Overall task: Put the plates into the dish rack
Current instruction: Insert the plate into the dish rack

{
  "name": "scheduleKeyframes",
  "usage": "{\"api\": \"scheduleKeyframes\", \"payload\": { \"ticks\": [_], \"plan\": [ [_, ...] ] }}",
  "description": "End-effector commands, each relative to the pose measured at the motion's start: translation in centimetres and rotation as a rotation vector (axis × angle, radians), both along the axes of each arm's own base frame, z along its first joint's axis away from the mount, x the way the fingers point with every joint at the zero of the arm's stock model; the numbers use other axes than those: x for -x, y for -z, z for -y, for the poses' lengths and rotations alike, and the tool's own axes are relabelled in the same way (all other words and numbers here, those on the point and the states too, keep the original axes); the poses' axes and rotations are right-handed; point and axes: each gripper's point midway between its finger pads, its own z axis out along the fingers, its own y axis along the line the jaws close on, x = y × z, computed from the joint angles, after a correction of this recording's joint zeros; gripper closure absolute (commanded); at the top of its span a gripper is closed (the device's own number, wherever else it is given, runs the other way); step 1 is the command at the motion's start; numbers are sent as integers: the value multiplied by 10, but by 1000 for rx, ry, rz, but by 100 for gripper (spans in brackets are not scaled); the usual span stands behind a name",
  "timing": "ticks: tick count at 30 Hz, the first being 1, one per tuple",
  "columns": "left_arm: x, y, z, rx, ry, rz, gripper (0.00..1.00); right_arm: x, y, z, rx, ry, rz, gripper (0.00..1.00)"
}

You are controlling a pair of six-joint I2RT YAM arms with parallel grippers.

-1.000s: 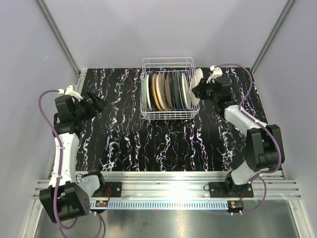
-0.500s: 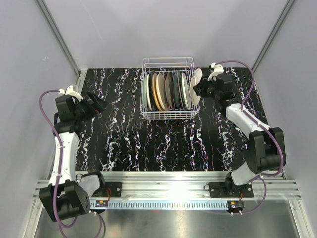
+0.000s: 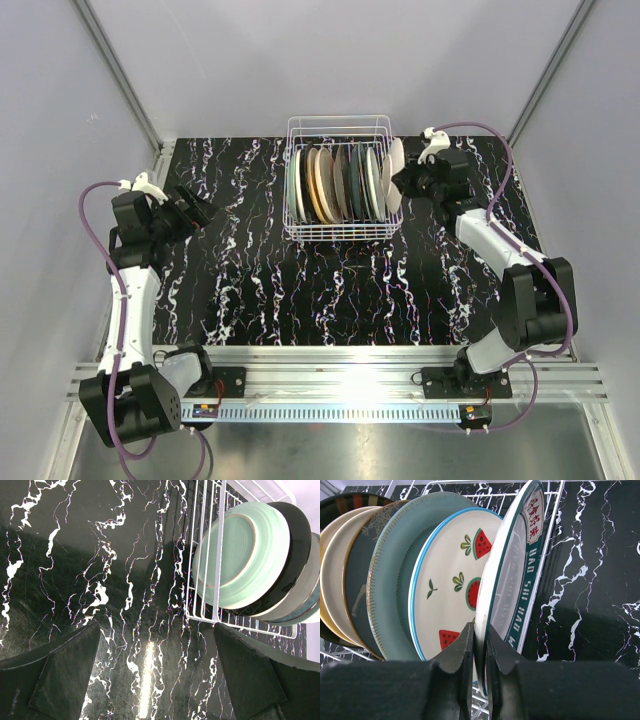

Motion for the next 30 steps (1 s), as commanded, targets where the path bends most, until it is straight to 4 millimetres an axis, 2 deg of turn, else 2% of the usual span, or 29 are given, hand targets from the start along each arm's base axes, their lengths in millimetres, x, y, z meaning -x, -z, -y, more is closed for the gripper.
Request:
{"api": "scheduleKeyframes", "payload": {
  "ticks": [1,6,10,15,19,30],
  "plan": [
    [-6,-15,1,-4,21,52,1,-5,-30,-3,10,-19,95,91],
    [-6,-14,2,-1,26,49,1,1,-19,-5,32,-21,75,96],
    [-6,-14,1,1,26,49,1,10,3,-2,41,-6,33,98],
    [-6,-13,1,1,26,45,1,19,31,5,49,24,-24,93],
    [-6,-14,2,3,28,48,1,22,40,8,48,43,-44,92],
    [-6,-13,2,4,28,47,1,19,41,17,77,92,-63,89]
  ]
}}
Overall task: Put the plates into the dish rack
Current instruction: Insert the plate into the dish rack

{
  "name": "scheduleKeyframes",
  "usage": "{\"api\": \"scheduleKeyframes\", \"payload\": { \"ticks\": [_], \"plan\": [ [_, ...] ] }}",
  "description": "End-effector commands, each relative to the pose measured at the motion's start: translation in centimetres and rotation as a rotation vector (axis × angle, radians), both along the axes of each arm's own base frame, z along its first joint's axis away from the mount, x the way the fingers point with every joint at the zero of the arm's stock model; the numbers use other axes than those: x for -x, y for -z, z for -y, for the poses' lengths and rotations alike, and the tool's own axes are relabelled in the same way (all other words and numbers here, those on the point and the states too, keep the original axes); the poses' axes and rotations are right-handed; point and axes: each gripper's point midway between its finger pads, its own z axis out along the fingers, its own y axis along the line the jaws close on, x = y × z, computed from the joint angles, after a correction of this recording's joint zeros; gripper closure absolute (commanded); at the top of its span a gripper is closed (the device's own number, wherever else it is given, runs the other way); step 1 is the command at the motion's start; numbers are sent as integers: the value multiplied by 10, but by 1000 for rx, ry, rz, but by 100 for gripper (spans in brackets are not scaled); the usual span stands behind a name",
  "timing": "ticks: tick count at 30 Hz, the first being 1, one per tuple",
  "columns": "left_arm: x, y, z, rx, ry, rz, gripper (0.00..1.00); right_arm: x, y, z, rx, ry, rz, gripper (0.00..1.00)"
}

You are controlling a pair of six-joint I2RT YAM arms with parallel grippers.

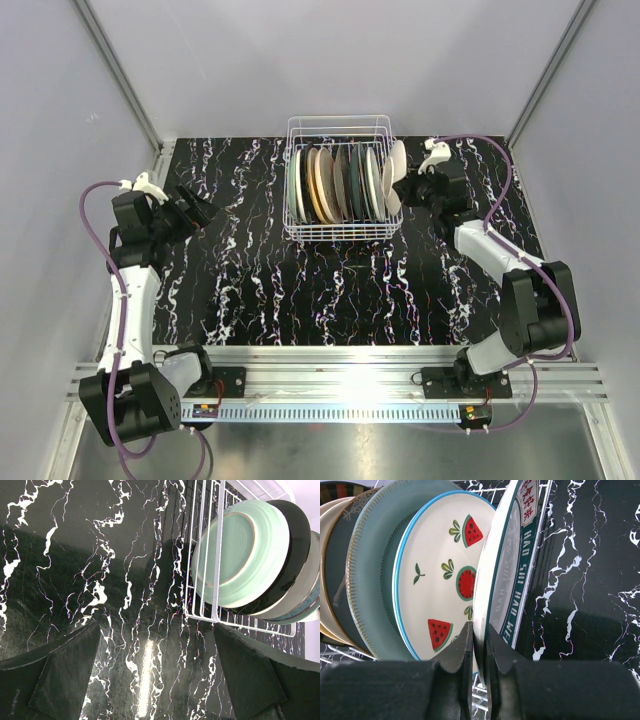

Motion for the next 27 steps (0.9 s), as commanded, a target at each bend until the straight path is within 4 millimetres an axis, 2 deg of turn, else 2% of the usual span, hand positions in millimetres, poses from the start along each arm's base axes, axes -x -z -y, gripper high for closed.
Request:
{"api": "scheduleKeyframes", "payload": {
  "ticks": [1,11,19,27],
  "plan": [
    [-5,-15,1,-1,22,53,1,10,23,14,69,56,-85,89],
    [-5,-15,1,-1,22,54,1,16,39,10,57,34,-119,87],
    [-5,-15,2,-4,24,55,1,18,26,15,68,52,-105,66],
    [-4,-16,1,-10,22,57,1,19,7,18,70,64,-81,39]
  ]
}}
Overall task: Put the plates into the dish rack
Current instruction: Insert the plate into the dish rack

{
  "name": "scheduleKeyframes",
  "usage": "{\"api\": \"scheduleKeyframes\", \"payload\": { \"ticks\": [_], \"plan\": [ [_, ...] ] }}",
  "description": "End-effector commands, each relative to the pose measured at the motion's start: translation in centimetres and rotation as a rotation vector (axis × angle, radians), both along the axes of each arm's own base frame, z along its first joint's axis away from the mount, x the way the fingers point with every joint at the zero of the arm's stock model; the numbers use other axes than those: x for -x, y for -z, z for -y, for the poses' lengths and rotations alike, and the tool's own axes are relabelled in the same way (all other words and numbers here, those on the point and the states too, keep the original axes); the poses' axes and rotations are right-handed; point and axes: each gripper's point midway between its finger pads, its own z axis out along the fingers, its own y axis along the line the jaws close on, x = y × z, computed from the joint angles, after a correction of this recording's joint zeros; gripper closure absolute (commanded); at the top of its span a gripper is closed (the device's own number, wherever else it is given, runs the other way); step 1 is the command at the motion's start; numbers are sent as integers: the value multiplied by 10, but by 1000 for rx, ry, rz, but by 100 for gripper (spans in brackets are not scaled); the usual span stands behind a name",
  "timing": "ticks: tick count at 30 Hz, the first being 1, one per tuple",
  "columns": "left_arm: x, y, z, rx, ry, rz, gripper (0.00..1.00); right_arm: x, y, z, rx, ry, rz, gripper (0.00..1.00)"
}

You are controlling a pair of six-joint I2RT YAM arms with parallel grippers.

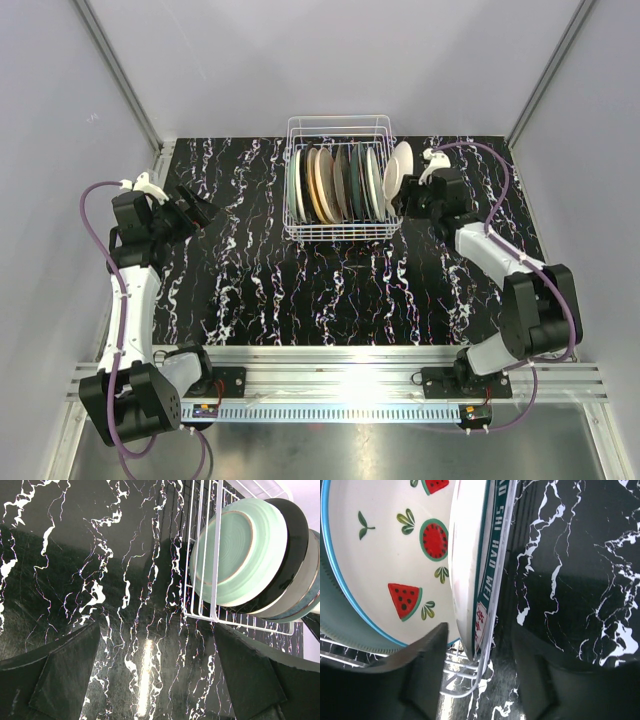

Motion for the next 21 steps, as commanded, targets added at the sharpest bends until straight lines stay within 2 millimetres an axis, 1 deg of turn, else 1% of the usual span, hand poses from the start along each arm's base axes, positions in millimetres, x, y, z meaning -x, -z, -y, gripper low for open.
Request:
{"api": "scheduleKeyframes", "payload": {
  "ticks": [1,2,3,5,6,8,9,11,12,13,15,17,18,20,21],
  "plan": [
    [-5,-16,-1,-14,13,57,1,1,-34,2,2,8,74,36],
    [-4,-15,-1,-13,12,53,1,2,-36,2,1,8,77,32],
    [-4,-17,-1,-17,15,59,1,3,-39,3,-1,11,84,23],
    [-4,-17,0,-16,16,60,1,5,-47,4,-2,12,96,16],
    [-4,-18,0,-11,17,62,1,6,-48,3,-4,10,93,10],
    [-3,-20,0,-15,17,70,1,8,-57,5,-3,17,104,5],
    [-3,-22,0,-15,17,74,1,11,-58,6,-3,19,101,0],
    [-2,-23,-1,-20,12,80,1,14,-68,8,-7,24,125,0],
    [-2,-24,-1,-21,12,84,1,19,-65,9,-4,28,102,0],
    [-1,-25,-1,-23,11,87,1,22,-70,11,-9,39,111,0],
    [-1,-26,0,-25,13,92,1,29,-72,13,-20,55,91,0],
    [0,-27,1,-22,18,97,1,33,-81,18,-30,88,89,0],
    [1,-30,1,-27,19,108,1,38,-77,22,-32,117,53,0],
    [2,-32,1,-33,20,122,1,41,-91,33,-53,207,54,0],
    [3,-36,2,-37,21,136,1,46,-93,44,-38,261,44,0]
  ]
}}
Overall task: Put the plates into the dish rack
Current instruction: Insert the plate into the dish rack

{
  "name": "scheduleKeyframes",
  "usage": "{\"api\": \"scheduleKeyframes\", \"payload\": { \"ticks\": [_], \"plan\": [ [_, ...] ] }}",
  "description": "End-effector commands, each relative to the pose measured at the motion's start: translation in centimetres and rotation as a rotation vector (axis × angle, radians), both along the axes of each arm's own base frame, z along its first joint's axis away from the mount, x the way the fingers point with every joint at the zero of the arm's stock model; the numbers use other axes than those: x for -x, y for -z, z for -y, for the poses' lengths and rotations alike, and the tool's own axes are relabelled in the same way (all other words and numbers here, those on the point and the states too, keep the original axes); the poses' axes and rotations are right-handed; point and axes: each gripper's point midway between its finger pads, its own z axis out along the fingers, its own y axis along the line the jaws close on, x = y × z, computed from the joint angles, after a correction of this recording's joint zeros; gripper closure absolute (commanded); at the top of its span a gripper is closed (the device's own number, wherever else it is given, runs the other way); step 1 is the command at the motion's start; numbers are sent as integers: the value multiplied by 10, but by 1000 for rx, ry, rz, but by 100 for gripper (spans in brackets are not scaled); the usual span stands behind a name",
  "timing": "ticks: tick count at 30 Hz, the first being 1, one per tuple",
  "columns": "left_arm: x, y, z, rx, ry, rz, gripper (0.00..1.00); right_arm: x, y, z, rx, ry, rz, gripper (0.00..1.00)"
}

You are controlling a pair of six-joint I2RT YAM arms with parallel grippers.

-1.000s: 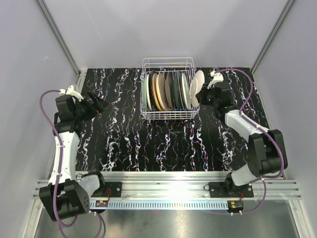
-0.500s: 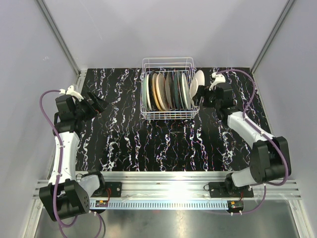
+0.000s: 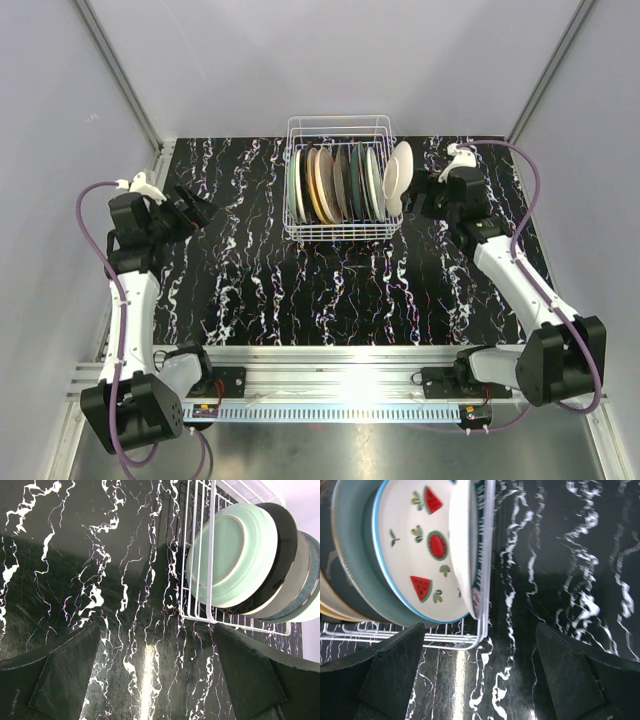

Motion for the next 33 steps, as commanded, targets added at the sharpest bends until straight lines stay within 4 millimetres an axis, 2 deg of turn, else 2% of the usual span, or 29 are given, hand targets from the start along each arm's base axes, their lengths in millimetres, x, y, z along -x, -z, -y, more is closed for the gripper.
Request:
{"api": "scheduleKeyframes", "payload": {
  "ticks": [1,4,6,12,15,20,28,33],
  "plan": [
    [0,-28,3,-30,24,111,1,10,-37,26,-19,180,21,0],
    [3,-34,9,-44,47,145,1,18,-58,47,-23,306,46,0],
    [6,-42,21,-43,103,182,1,26,-65,57,-22,362,52,0],
    [19,-62,44,-106,168,278,1,42,-77,71,-25,442,45,0],
    [25,-69,49,-137,174,315,1,48,-76,78,-25,476,54,0],
    [31,-77,50,-166,159,361,1,51,-63,76,-35,462,53,0],
    [33,-79,51,-171,158,366,1,49,-52,78,-21,476,28,0],
    [33,-79,48,-178,140,363,1,52,-56,84,-29,512,53,0]
  ]
}}
